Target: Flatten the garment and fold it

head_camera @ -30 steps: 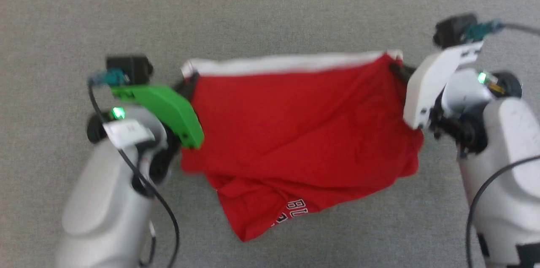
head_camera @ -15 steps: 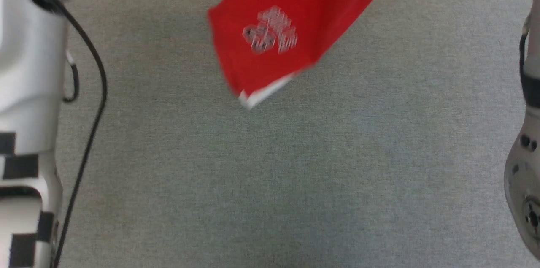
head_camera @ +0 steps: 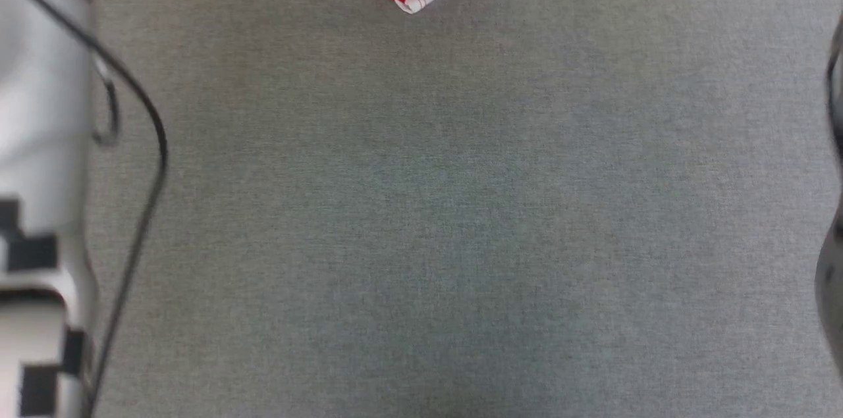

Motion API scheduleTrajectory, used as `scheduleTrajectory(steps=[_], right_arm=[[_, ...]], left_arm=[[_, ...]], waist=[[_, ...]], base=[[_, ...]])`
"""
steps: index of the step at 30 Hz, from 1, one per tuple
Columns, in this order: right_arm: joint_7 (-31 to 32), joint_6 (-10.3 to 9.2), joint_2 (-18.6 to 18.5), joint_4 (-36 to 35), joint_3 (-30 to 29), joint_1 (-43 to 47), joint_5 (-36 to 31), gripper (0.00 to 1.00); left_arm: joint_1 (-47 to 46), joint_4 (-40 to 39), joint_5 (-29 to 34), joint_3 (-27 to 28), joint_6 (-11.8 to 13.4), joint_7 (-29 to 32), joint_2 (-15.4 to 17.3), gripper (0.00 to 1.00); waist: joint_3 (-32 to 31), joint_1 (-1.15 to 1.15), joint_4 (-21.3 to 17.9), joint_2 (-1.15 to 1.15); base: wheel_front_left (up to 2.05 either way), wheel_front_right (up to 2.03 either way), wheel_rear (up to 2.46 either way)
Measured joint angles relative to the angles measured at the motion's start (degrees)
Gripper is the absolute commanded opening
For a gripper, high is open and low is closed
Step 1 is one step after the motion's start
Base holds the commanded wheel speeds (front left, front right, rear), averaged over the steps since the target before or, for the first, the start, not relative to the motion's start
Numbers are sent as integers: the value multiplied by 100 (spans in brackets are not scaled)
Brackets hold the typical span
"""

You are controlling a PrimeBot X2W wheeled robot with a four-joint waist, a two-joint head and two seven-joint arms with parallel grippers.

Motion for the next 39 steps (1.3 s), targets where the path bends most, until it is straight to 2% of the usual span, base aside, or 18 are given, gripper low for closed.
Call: scheduleTrajectory(steps=[3, 8, 12, 16, 21, 25, 29, 33, 36, 39], right_arm=[[-42, 0, -233, -492, 274, 975, 485, 0], [-76, 0, -630, -1560, 490, 3143, 1132, 0], [-43, 3, -818, -2263, 567, 5005, 1257, 0], [164, 3, -922, -2661, 681, 6463, 1308, 0], [556, 4, -1140, -2758, 867, 7537, 1002, 0], [1229, 3, -1193, -2765, 922, 8019, 933, 0], [1913, 3, -1121, -2976, 770, 8402, 1003, 0], [1876, 4, -818, -3350, 412, 8396, 962, 0], [1804, 4, -620, -3430, 190, 8294, 740, 0], [1766, 4, -431, -3453, -9, 8071, 552, 0]], left_arm=[[885, -225, -181, 75, 11, -187, 8, 0], [2807, -981, -509, 210, 233, -279, 8, 0], [4603, -1717, -775, 290, 572, -59, 8, 0], [6205, -2245, -1076, 311, 968, 409, -4, 0], [7614, -2665, -1413, 291, 1372, 1109, 2, 0], [8423, -3031, -1678, 308, 1697, 1624, 20, 0], [8855, -3509, -1730, 422, 1922, 1736, 83, 0], [8717, -3868, -1642, 533, 1922, 1570, 187, 0], [8153, -3893, -1512, 490, 1807, 1452, 235, 0], [7210, -3587, -1337, 350, 1537, 1392, 260, 0]], waist=[[-118, 0, 32, 0], [-437, 0, 84, 0], [-776, 0, 128, 0], [-1099, -1, 176, 0], [-1444, -1, 223, 0], [-1662, -1, 237, 0], [-1828, -1, 225, 0], [-1891, -1, 196, 0], [-1868, -1, 189, 0], [-1789, -1, 184, 0]], base=[[0, 0, 0], [0, 0, 0], [0, 0, 0], [0, 0, 0], [0, 0, 0], [0, 0, 0], [0, 0, 0], [0, 0, 0], [0, 0, 0], [0, 0, 0]])
